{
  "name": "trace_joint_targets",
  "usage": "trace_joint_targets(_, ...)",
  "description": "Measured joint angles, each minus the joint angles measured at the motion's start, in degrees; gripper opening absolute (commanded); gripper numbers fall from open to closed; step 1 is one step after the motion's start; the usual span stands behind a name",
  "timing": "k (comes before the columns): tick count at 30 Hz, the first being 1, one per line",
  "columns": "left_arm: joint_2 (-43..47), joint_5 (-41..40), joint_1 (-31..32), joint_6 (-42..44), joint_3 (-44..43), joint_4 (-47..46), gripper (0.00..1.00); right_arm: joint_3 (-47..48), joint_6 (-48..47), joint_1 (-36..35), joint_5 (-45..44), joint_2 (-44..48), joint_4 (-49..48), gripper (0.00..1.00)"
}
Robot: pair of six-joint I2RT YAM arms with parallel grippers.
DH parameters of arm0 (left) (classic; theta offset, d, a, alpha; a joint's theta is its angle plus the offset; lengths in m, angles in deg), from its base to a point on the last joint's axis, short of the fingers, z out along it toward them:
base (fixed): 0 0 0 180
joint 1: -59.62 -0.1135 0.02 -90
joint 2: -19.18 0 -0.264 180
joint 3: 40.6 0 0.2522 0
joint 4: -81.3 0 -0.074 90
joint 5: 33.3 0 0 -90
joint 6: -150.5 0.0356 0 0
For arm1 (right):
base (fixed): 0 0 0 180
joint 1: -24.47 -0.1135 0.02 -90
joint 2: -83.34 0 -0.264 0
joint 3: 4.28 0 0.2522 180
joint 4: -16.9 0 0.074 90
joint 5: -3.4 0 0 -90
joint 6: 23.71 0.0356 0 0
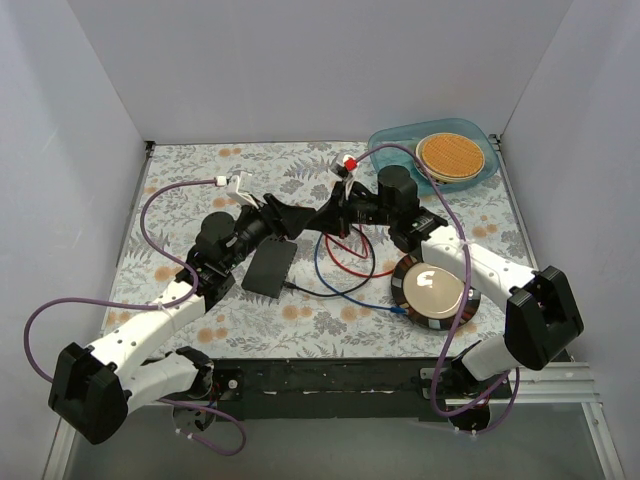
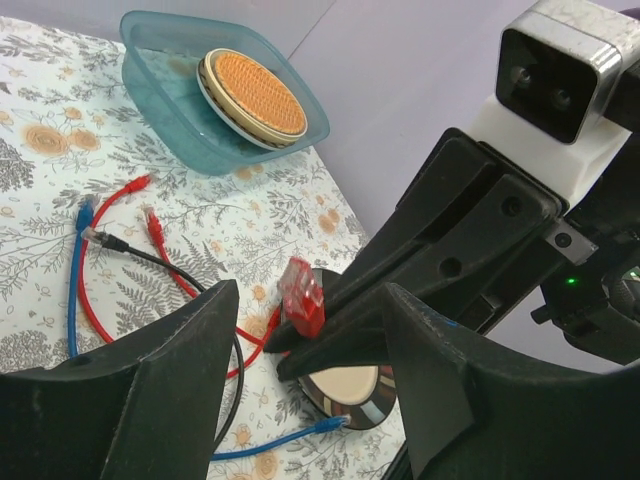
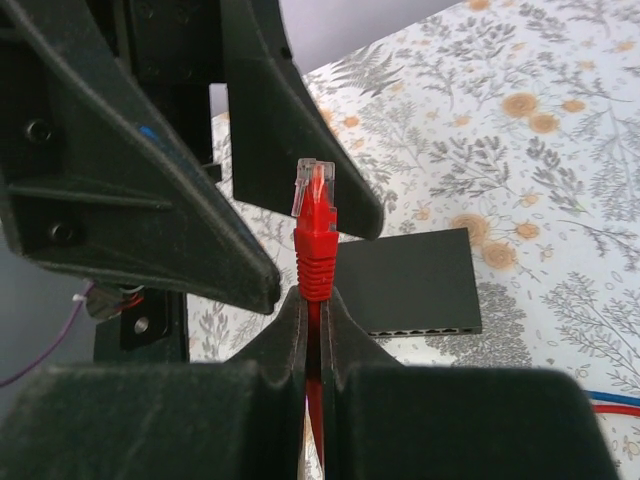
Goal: Insert the plug into the switch port
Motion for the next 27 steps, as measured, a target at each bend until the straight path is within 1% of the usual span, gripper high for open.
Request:
trace_joint_targets(2,0.0,0.0,0.0,0.6,0.0,-0.3,0.57,0.6,-0.9,0.0,1.8,-0.2,1.4,0.01)
trace_joint_targets(5,0.1,0.0,0.0,1.3,0.0,-0.7,0.51,1.9,-2.8,0.0,4.6,-0.9,4.5,0.01)
trace_joint_targets(6,0.1,0.0,0.0,1.5,0.0,-0.8,0.42,2.1,-3.3,0.0,5.2,-1.0,5.3,0.01)
trace_joint_targets(8,0.2,0.0,0.0,1.8,0.0,-1.0,0.33,2.2,-4.2,0.0,6.1,-1.0,6.7,0.01)
trace_joint_targets(9,0.2,0.1,0.0,1.9,0.0,-1.2,0.28,2.2,-4.4,0.0,6.3,-1.0,7.1,0.01)
trace_joint_targets(11,0.2,0.4,0.0,2.2,0.0,-1.8,0.26,2.2,-4.6,0.0,6.8,-1.0,7.7,0.01)
trace_joint_targets(12,0.2,0.6,0.0,2.4,0.0,-1.9,0.23,2.2,-4.7,0.0,7.1,-1.0,7.7,0.01)
trace_joint_targets(14,0.2,0.7,0.0,2.5,0.0,-1.9,0.23,2.2,-4.7,0.2,7.5,-1.0,7.7,0.01)
trace_joint_targets(15,0.2,0.9,0.0,2.7,0.0,-2.0,0.24,2.2,-4.7,0.2,7.6,-1.0,7.7,0.01)
trace_joint_targets(16,0.2,1.0,0.0,2.7,0.0,-2.0,0.28,2.3,-4.5,0.2,7.8,-1.0,7.7,0.01)
trace_joint_targets(17,0.2,1.1,0.0,2.7,0.0,-2.0,0.3,2.4,-4.4,0.2,8.0,-1.0,7.7,0.01)
trace_joint_targets(21,0.2,1.8,0.0,2.8,0.0,-2.1,0.33,2.4,-3.6,0.3,8.4,-1.0,7.2,0.01)
trace_joint_targets(25,0.3,1.9,0.0,2.8,0.0,-2.0,0.26,2.4,-2.9,0.6,8.6,-1.0,6.4,0.01)
trace_joint_targets(26,0.4,1.9,0.0,2.8,0.1,-2.1,0.18,2.4,-2.7,0.6,8.6,-1.0,6.3,0.01)
trace_joint_targets(27,0.5,1.9,0.0,2.8,0.3,-2.1,0.14,2.4,-2.5,0.7,8.6,-1.0,6.3,0.01)
